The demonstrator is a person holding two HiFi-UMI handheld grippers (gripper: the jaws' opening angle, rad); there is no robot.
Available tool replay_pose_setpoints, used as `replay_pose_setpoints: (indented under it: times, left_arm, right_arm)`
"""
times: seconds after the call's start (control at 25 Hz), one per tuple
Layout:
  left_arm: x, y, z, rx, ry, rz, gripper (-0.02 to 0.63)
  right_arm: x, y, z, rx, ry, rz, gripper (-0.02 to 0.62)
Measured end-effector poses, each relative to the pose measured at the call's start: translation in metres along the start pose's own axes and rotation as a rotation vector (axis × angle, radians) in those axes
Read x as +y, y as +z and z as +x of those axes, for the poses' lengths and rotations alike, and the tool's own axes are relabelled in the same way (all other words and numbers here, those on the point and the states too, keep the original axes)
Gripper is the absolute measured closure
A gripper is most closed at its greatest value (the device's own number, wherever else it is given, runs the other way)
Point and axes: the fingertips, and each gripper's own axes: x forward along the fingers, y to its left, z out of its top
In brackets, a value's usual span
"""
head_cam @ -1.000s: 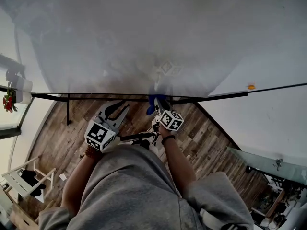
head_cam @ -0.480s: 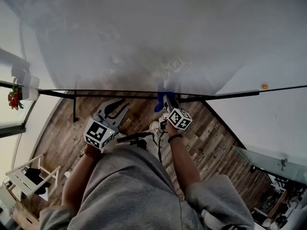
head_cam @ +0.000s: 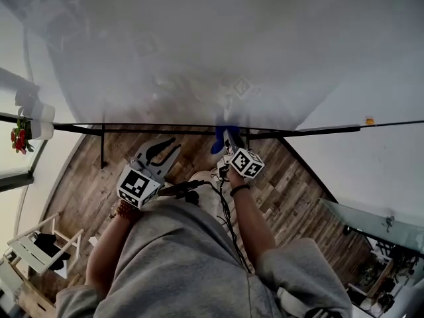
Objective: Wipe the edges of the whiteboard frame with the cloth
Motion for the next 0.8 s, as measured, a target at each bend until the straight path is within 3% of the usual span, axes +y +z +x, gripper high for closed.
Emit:
replay_pose_setpoints:
  times: [0.24,0.6,0.8]
  left_arm:
    - [0.028,-0.004,-0.02,-0.021,0.035,-0.037,0.522]
    - [0.023,-0.022,-0.038,0.002,-0.004,-0.065,0.522]
    - [0.036,-0.023,-0.044,-0.015,0.014,-0.076,0.522]
  right_arm:
    - [0.015,-0.014,0.008,0.003,-0.012,0.006,0.476]
    - [0.037,-0.026,0.014,0.011,-0.019,0.011,0.476]
    - [0.05,-0.032,0.022,0.022,-0.016,0.006,0.476]
